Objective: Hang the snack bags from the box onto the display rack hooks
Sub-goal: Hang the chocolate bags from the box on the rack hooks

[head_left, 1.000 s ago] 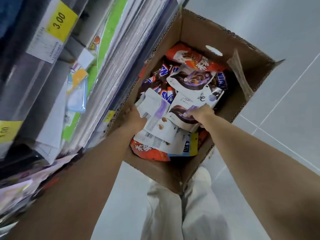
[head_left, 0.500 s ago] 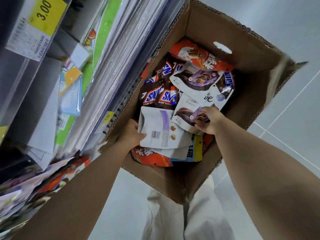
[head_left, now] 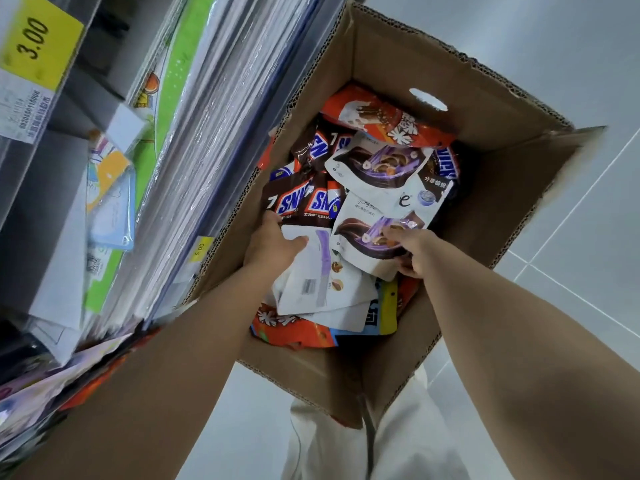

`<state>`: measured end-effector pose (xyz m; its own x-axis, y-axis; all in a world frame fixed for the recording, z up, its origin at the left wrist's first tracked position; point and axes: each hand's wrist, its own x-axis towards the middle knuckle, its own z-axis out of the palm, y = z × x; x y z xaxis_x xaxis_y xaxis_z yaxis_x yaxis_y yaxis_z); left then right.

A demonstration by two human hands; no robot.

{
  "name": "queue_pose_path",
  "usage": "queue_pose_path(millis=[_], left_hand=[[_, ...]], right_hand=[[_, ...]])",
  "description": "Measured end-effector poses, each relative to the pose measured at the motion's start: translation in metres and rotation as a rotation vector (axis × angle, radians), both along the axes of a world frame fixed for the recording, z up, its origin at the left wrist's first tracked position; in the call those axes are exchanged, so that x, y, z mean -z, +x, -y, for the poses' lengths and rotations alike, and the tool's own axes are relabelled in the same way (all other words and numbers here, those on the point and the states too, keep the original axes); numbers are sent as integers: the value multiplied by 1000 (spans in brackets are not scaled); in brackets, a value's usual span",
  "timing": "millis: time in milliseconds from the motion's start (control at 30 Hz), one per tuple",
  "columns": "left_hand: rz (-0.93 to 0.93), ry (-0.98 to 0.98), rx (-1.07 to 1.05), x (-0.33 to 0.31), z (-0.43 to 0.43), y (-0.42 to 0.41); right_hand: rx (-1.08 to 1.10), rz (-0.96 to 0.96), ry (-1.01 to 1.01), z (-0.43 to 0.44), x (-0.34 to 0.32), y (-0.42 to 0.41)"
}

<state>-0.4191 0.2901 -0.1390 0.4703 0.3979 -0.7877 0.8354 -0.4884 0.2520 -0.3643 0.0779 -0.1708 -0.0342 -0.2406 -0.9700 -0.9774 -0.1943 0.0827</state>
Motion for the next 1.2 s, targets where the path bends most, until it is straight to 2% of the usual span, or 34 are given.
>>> queue_pose_path(millis=[133, 267, 400, 533, 667, 800, 867, 967, 1033, 1200], left_hand=[[-68, -5, 120, -5, 3, 0], [-121, 9, 191, -36, 6, 3], [-151, -3, 265, -89, 4, 12], [-151, -80, 200, -171, 5, 40], [63, -27, 282, -277, 9, 78], [267, 170, 516, -404, 23, 101], [390, 191, 613, -464, 37, 103], [513, 158, 748, -543, 48, 94], [579, 130, 756, -596, 51, 81], [694, 283, 776, -709, 39, 27]], right_hand=[[-1, 148, -5, 1, -6, -2], [0, 284, 28, -7, -37, 15], [1, 350, 7, -12, -98, 38], [-151, 415, 6, -10, -181, 65], [-251, 517, 66, -11, -289, 94], [-237, 598, 161, -21, -416, 106], [-258, 652, 234, -29, -481, 102], [-247, 766, 306, -36, -573, 85], [-233, 851, 368, -38, -621, 73], [-306, 1012, 432, -52, -710, 41]])
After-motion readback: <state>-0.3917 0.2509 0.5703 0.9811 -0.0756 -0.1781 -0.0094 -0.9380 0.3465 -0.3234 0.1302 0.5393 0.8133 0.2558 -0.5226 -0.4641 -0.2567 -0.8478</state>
